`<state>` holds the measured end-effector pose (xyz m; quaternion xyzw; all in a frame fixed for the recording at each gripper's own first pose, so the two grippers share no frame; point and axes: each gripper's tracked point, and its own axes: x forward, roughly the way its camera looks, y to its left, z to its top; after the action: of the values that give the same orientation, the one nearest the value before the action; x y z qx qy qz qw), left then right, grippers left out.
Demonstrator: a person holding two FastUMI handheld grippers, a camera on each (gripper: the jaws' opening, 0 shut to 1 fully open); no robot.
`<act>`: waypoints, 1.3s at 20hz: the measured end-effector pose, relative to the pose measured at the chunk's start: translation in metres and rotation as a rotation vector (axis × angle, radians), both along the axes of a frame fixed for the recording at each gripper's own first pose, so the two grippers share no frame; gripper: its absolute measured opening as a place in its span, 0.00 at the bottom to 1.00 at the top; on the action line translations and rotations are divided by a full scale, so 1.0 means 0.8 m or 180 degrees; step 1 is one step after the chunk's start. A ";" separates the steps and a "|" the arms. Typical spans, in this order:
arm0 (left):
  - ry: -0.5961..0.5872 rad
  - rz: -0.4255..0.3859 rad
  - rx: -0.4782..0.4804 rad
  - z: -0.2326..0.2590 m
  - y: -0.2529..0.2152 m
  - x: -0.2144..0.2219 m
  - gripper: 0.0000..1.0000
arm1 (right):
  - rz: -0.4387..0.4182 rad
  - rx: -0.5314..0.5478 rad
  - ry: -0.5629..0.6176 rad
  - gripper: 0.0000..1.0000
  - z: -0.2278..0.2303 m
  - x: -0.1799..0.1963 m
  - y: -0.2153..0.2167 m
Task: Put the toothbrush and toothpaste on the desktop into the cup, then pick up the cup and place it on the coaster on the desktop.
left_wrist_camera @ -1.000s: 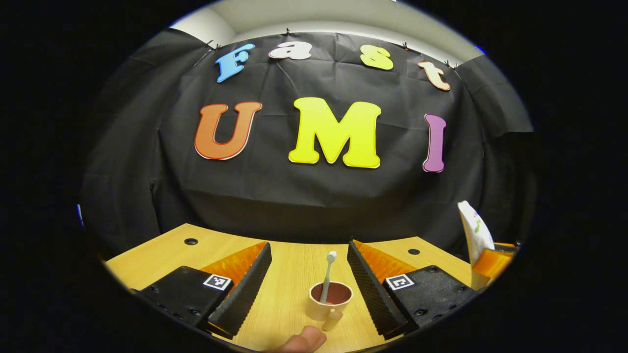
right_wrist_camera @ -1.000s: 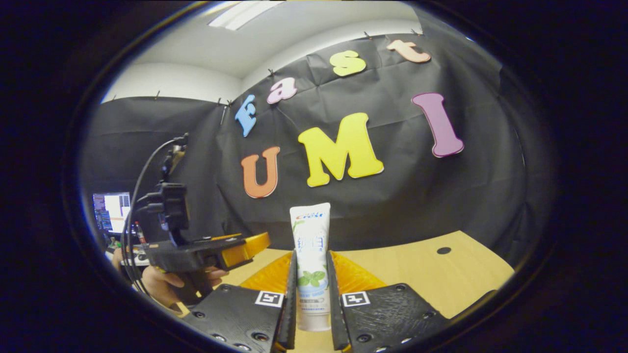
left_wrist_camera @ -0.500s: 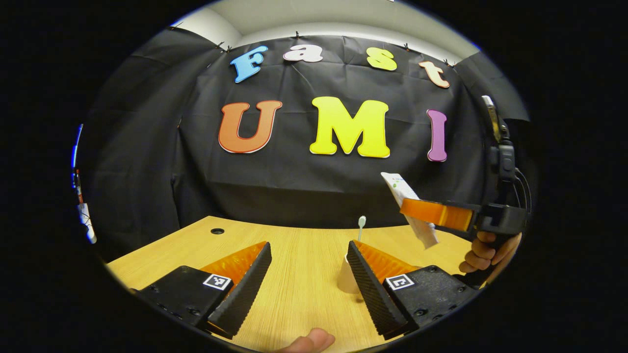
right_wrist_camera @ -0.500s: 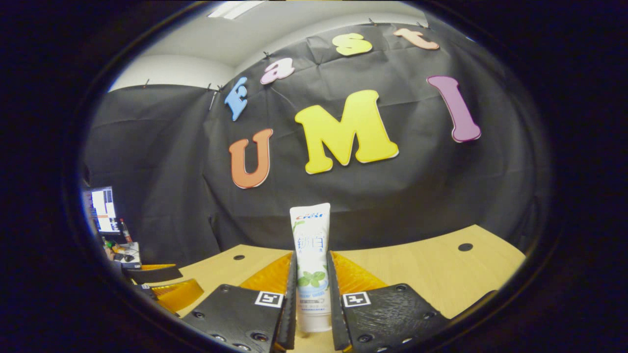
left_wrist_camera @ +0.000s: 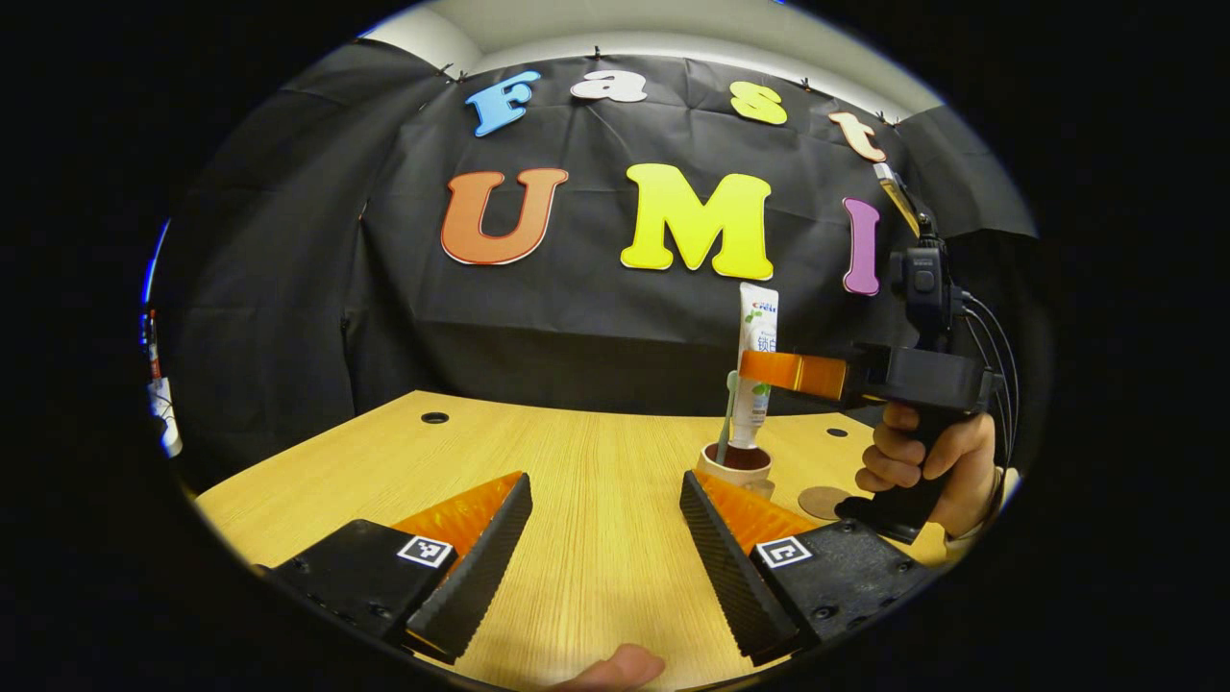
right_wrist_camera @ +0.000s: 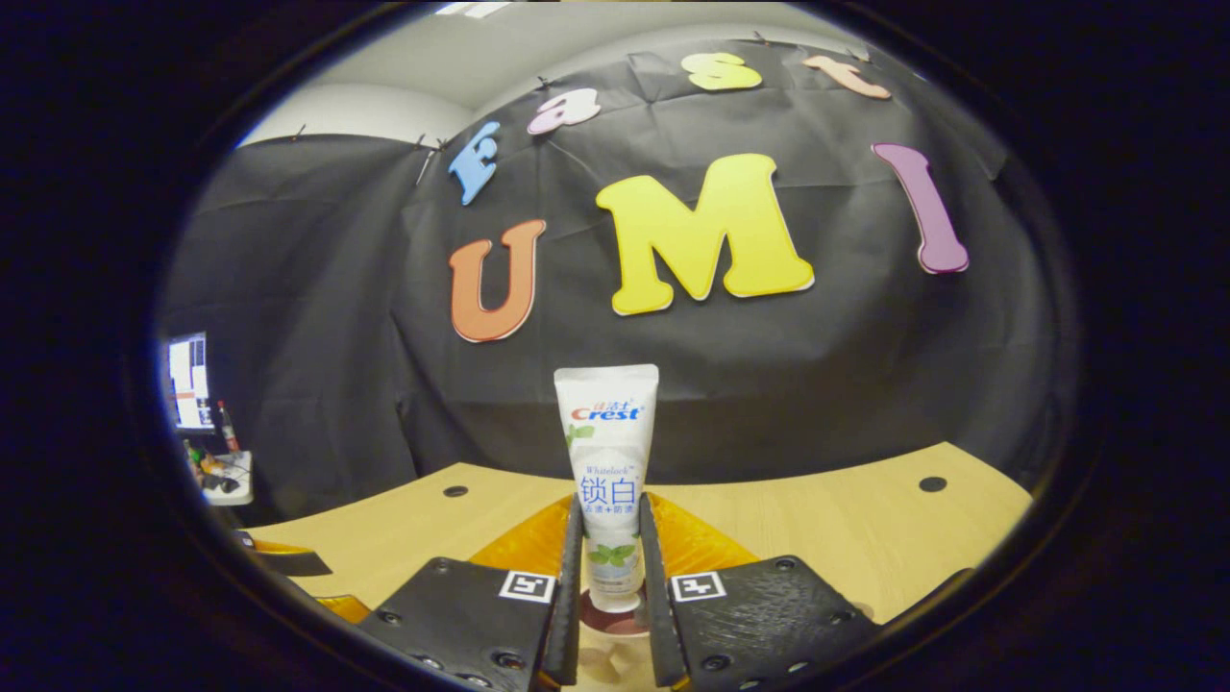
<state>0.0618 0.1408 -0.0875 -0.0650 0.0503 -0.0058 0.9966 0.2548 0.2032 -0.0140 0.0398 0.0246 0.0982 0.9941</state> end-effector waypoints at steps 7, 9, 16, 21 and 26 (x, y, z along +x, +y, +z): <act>0.0054 -0.0019 0.0009 -0.009 0.000 0.000 0.99 | -0.0057 0.0098 -0.0072 0.48 0.017 0.000 -0.014; 0.0068 -0.0044 0.0027 -0.009 -0.009 0.003 0.99 | -0.0064 0.0046 -0.0095 0.66 0.024 -0.011 -0.020; 0.0183 -0.0279 0.0146 0.002 -0.063 0.026 0.98 | -0.0103 -0.0053 -0.0127 0.88 0.048 -0.065 -0.064; 0.0292 -0.0445 0.0236 0.021 -0.106 0.050 0.98 | -0.0151 -0.0082 -0.0270 0.95 0.053 -0.115 -0.112; 0.0824 -0.0527 0.0138 0.008 -0.142 0.082 0.98 | -0.0169 -0.0065 -0.0287 0.95 0.036 -0.159 -0.157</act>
<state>0.1277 0.0272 -0.0814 -0.0393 0.1837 -0.0785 0.9791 0.1279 0.0780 0.0152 0.0258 -0.0203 0.0731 0.9968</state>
